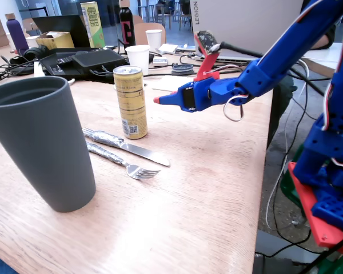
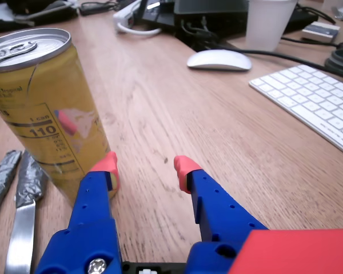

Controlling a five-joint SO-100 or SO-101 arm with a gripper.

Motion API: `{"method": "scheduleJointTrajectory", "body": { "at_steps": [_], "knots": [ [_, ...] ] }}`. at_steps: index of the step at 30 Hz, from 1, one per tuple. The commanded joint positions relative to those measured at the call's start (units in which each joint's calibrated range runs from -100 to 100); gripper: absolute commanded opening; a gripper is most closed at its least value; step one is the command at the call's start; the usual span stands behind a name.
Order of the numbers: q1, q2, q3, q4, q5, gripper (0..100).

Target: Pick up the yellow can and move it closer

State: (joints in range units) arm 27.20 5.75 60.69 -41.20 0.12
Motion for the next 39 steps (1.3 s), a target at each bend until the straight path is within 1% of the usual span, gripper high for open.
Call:
{"method": "scheduleJointTrajectory", "body": {
  "at_steps": [1,16,17,23,25,27,30,33,34,36,39],
  "knots": [
    [-35.66,-103.01,38.75,80.94,0.39,1],
    [-36.67,-103.18,38.75,80.94,-0.05,1],
    [-35.15,-103.18,38.75,80.94,-0.05,1],
    [-34.47,-102.15,38.18,79.79,0.59,1],
    [-32.27,-99.66,37.71,79.13,0.59,1],
    [-28.04,-95.29,37.71,72.32,0.59,1],
    [-27.03,-88.94,37.8,60.74,0.59,1],
    [-24.66,-80.79,37.8,54.42,0.78,1],
    [-24.66,-77.79,37.8,53.93,2.49,3],
    [-24.32,-75.82,37.99,53.76,7.86,12],
    [-22.12,-74.96,37.62,53.68,8.55,30]
  ]
}}
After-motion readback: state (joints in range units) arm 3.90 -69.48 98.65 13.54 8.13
